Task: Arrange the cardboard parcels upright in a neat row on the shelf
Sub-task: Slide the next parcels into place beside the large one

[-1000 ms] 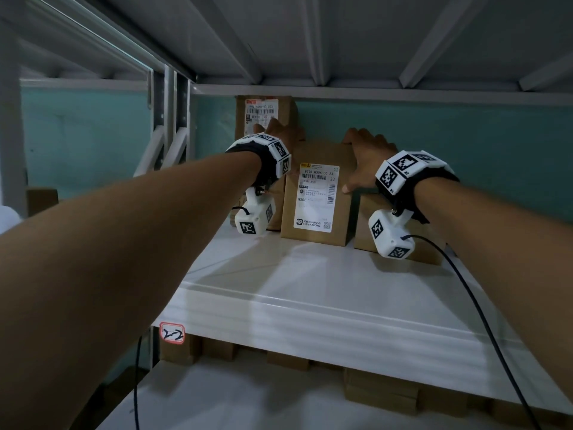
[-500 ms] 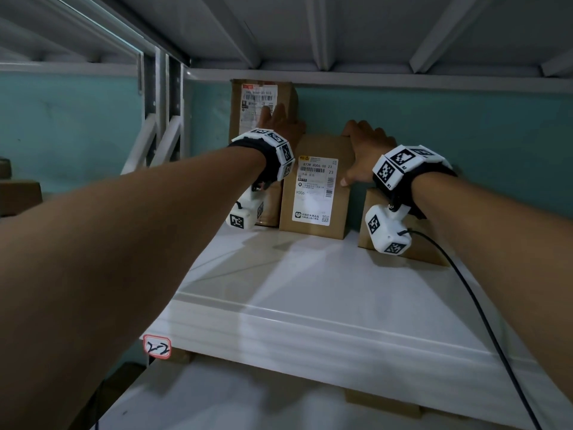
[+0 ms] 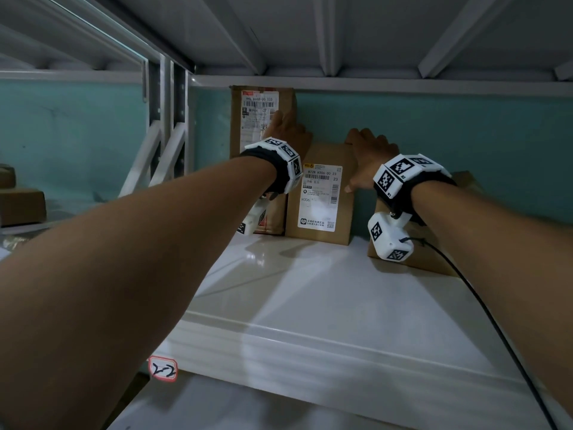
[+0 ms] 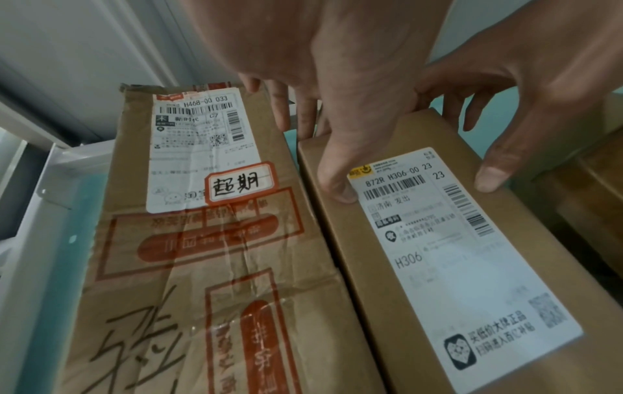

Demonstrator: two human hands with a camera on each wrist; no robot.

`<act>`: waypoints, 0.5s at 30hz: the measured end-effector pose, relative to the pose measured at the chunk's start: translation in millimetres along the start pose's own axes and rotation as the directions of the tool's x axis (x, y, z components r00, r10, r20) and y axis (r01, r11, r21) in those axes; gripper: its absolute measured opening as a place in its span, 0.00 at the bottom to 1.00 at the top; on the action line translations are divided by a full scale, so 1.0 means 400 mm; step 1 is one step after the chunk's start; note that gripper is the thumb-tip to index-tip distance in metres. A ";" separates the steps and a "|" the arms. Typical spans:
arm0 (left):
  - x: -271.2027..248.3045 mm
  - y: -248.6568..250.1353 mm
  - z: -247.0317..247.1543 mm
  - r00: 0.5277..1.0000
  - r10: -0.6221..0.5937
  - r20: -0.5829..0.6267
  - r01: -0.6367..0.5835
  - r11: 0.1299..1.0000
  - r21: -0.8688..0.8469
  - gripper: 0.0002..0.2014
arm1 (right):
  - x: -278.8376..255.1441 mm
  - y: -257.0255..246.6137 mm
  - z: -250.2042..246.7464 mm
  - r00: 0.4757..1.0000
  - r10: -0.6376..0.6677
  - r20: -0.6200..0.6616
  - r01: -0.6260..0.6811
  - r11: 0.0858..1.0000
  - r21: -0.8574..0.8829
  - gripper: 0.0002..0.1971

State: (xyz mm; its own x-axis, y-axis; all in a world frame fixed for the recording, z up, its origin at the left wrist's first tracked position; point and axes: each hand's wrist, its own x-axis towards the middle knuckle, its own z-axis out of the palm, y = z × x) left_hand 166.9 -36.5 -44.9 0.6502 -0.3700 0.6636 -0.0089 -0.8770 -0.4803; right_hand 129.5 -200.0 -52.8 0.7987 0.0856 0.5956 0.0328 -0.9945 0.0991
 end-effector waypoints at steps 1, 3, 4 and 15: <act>0.003 0.000 0.006 1.000 0.001 -0.011 -0.001 1.000 -0.001 0.19 | 0.003 -0.001 0.001 1.000 0.004 0.002 -0.004 1.000 -0.001 0.44; 0.009 0.000 0.015 1.000 0.004 -0.020 -0.004 1.000 -0.003 0.18 | 0.009 -0.002 0.005 1.000 0.005 0.006 -0.005 1.000 -0.003 0.44; 0.012 -0.001 0.019 1.000 0.008 -0.021 -0.008 1.000 -0.007 0.18 | 0.011 -0.003 0.007 1.000 0.004 0.007 -0.004 1.000 -0.004 0.43; 0.015 -0.007 0.031 1.000 0.003 -0.012 -0.003 0.999 -0.039 0.19 | 0.021 -0.006 0.015 1.000 -0.001 0.010 0.001 1.000 -0.010 0.43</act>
State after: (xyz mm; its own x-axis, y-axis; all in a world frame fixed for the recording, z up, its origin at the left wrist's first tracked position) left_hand 180.3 -32.6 -46.7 0.6408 -0.3763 0.6692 -0.0411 -0.8872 -0.4595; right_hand 139.6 -197.1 -52.8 0.8047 0.0858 0.5874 0.0272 -0.9938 0.1079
